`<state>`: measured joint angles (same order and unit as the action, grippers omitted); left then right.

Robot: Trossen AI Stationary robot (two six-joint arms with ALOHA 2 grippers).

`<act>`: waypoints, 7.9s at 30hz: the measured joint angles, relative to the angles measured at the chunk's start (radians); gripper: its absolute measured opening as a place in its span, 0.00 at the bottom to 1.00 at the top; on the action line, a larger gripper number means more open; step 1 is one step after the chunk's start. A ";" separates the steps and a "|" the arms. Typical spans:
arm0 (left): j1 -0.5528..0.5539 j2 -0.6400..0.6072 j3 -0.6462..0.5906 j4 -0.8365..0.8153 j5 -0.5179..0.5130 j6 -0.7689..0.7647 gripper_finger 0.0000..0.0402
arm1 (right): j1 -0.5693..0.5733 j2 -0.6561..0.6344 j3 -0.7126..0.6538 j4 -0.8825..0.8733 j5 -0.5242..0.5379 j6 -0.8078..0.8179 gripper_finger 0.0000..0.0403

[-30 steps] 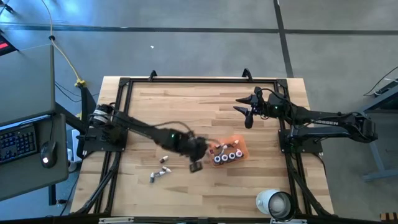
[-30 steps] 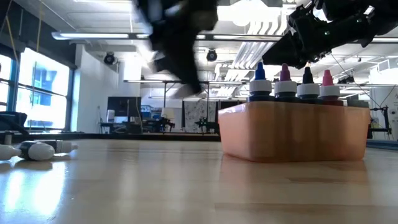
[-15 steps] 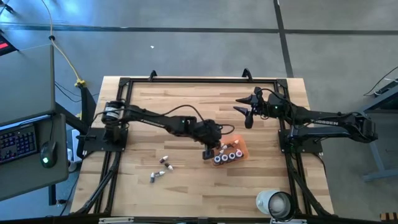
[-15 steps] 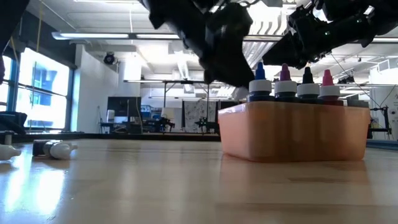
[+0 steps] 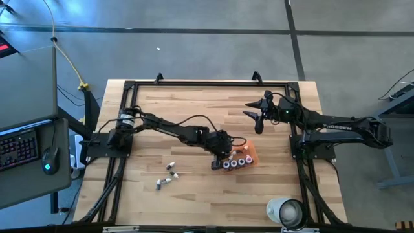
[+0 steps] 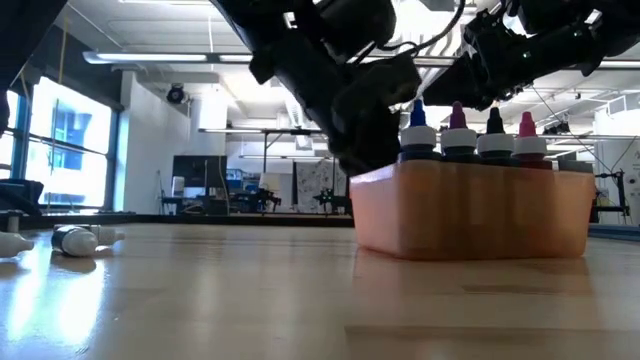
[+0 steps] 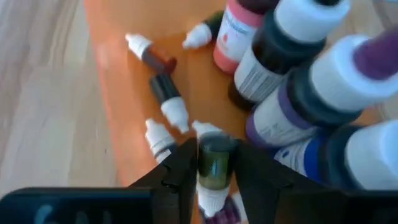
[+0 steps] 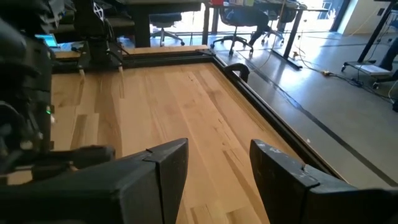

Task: Pick & Place food coloring
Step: Put the top small green food coloring bottle into the orange bin, then put the small orange food coloring bottle into the orange bin, then put the small green food coloring bottle into the orange bin

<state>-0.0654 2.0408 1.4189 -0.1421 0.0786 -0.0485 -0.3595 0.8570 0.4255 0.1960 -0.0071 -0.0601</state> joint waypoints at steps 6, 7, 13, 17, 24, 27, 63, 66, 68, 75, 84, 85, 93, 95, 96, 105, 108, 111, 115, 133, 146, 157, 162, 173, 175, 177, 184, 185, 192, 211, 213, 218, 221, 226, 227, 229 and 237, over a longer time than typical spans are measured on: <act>0.000 0.011 0.003 0.028 -0.013 0.018 0.34 | 0.000 0.000 0.000 -0.001 0.000 0.000 0.41; 0.000 0.010 0.007 0.027 -0.012 0.017 0.35 | 0.000 0.000 0.000 -0.001 0.000 0.000 0.41; 0.000 -0.028 0.156 -0.197 -0.002 0.022 0.35 | 0.000 0.000 0.000 -0.005 0.000 0.000 0.41; 0.010 -0.040 0.358 -0.559 -0.001 0.025 0.35 | 0.000 0.000 0.000 -0.005 0.000 0.000 0.41; 0.005 -0.042 0.648 -1.166 -0.079 -0.042 0.35 | 0.000 0.000 0.000 -0.014 0.000 0.008 0.41; -0.020 -0.072 0.668 -1.331 -0.157 -0.081 0.35 | 0.000 0.000 0.000 -0.015 0.000 0.008 0.41; -0.347 -0.566 -0.508 -0.609 -0.118 -0.997 0.35 | 0.000 0.006 0.000 -0.043 -0.072 0.034 0.41; -0.347 -0.565 -0.512 -0.607 -0.118 -1.023 0.35 | 0.000 0.011 0.000 -0.046 -0.072 0.034 0.41; -0.347 -0.565 -0.511 -0.588 -0.118 -1.062 0.35 | 0.000 0.015 0.000 -0.040 -0.071 0.034 0.41; -0.347 -0.565 -0.511 -0.489 -0.117 -1.085 0.35 | 0.000 0.015 0.000 -0.042 -0.068 0.034 0.41; -0.348 -0.565 -0.510 -0.564 -0.144 -1.085 0.35 | 0.000 0.015 0.000 -0.042 -0.067 0.034 0.41; -0.347 -0.565 -0.510 -0.578 -0.145 -1.085 0.35 | 0.000 0.015 0.000 -0.042 -0.067 0.034 0.41; -0.348 -0.516 -0.509 -0.584 -0.146 -1.081 0.35 | 0.000 0.015 0.000 -0.042 -0.068 0.034 0.41; -0.348 -0.502 -0.511 -0.602 -0.148 -1.081 0.35 | 0.000 0.015 0.000 -0.042 -0.067 0.034 0.41; -0.348 -0.490 -0.509 -0.590 -0.149 -1.080 0.35 | 0.000 0.015 0.000 -0.042 -0.067 0.034 0.41; -0.348 -0.407 -0.510 -0.596 -0.152 -1.079 0.35 | 0.000 0.028 0.000 -0.037 -0.068 0.034 0.41; -0.348 -0.389 -0.508 -0.599 -0.152 -1.078 0.35 | 0.000 0.032 0.000 -0.035 -0.068 0.034 0.41; -0.348 -0.378 -0.507 -0.598 -0.153 -1.078 0.35 | 0.000 0.034 0.000 -0.028 -0.068 0.034 0.41; -0.348 -0.377 -0.507 -0.594 -0.168 -1.080 0.35 | 0.000 0.034 0.000 -0.029 -0.068 0.034 0.41; -0.301 -0.368 -0.495 -0.380 -0.329 -1.081 0.16 | 0.000 0.035 0.000 -0.013 -0.068 0.034 0.41; -0.051 -0.370 -0.495 0.302 -0.367 -0.505 0.18 | 0.000 0.035 0.000 -0.012 -0.068 0.034 0.41; -0.033 -0.321 -0.494 0.615 -0.296 -0.292 0.18 | 0.000 0.035 0.000 -0.012 -0.068 0.022 0.41; -0.033 -0.219 -0.430 0.641 -0.228 -0.291 0.18 | 0.000 0.035 0.000 -0.012 -0.068 0.011 0.41; -0.033 -0.088 -0.253 0.411 -0.147 -0.184 0.18 | 0.000 0.035 0.000 -0.019 -0.068 0.008 0.41; -0.033 -0.080 -0.226 0.363 -0.160 -0.183 0.18 | 0.000 0.035 0.000 -0.019 -0.068 0.008 0.41; -0.032 -0.078 -0.207 0.334 -0.163 -0.183 0.18 | 0.000 0.035 0.000 -0.019 -0.068 0.008 0.41; -0.034 -0.077 -0.181 0.303 -0.167 -0.175 0.30 | 0.000 0.035 0.000 -0.020 -0.068 0.009 0.41; -0.033 -0.077 -0.176 0.303 -0.167 -0.169 0.32 | 0.000 0.035 0.000 -0.019 -0.068 0.010 0.41; -0.032 -0.100 -0.100 0.112 -0.106 -0.146 0.35 | 0.000 0.035 0.000 -0.021 -0.068 0.011 0.41; -0.293 -0.136 0.257 -1.343 -0.040 -0.837 0.31 | 0.000 0.035 0.000 -0.042 -0.068 0.011 0.41; -0.357 -0.121 0.256 -1.325 -0.042 -0.893 0.31 | 0.000 0.035 0.000 -0.043 -0.068 0.011 0.41; -0.501 -0.124 0.256 -1.256 -0.120 -1.091 0.31 | 0.003 0.036 0.000 -0.032 -0.168 0.056 0.41; -0.575 -0.123 0.256 -1.310 -0.197 -1.173 0.31 | 0.051 0.060 0.000 0.054 -0.245 0.105 0.41; -0.667 -0.130 0.246 -1.427 -0.307 -1.222 0.31 | 0.216 0.174 0.014 0.247 -0.202 0.072 0.41; -0.678 -0.143 0.231 -1.411 -0.331 -1.204 0.31 | 0.252 0.208 0.039 0.253 -0.191 0.063 0.41; -0.696 -0.170 0.220 -1.431 -0.394 -1.219 0.31 | 0.321 0.285 0.106 0.241 -0.145 0.050 0.41; -0.694 -0.333 0.113 -1.432 -0.479 -1.233 0.31 | 0.490 0.689 0.444 0.138 -0.030 -0.036 0.41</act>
<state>-0.7593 1.7081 1.5320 -1.5742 -0.4007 -1.2819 0.1309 1.5462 0.8696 0.3340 -0.0367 -0.0962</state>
